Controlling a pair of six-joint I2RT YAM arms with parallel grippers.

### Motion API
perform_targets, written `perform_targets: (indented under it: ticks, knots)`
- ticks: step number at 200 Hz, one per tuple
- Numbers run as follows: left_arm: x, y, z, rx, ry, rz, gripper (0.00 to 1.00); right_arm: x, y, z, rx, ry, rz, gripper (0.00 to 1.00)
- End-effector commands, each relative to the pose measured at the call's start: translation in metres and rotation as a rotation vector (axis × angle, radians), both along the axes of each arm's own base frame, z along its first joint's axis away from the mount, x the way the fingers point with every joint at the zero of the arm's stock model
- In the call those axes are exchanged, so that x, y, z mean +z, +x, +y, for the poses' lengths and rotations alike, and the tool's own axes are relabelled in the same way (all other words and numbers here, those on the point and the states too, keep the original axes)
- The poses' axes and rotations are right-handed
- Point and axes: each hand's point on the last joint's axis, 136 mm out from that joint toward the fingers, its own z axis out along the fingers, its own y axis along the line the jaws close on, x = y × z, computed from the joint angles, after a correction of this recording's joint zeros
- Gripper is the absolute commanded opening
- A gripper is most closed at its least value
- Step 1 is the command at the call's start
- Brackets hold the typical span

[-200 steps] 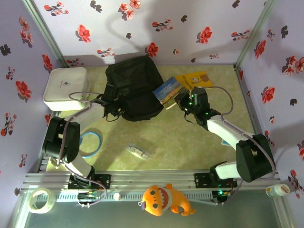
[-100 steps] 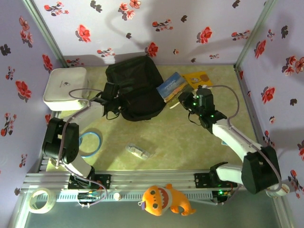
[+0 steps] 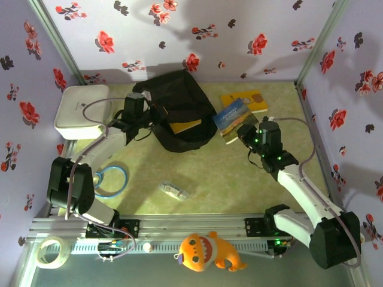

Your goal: Pack the student bag

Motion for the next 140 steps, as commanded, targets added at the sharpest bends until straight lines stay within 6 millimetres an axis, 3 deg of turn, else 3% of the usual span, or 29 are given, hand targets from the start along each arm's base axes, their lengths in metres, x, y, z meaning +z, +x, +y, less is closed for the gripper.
perform_targets:
  ticks: [1, 43, 95, 140]
  knots:
    - [0.052, 0.011, -0.015, -0.048, -0.101, -0.170, 0.00, 0.020, -0.003, 0.018, 0.083, 0.103, -0.059, 0.09]
    - [0.050, 0.012, -0.019, -0.058, -0.119, -0.177, 0.00, 0.021, 0.000, 0.042, 0.138, 0.302, -0.052, 0.10]
    - [0.049, 0.009, -0.022, -0.075, -0.136, -0.173, 0.00, 0.026, 0.010, 0.072, 0.199, 0.420, -0.026, 0.10]
    - [0.046, 0.006, -0.026, -0.099, -0.152, -0.168, 0.00, 0.016, 0.020, 0.100, 0.232, 0.474, 0.032, 0.10]
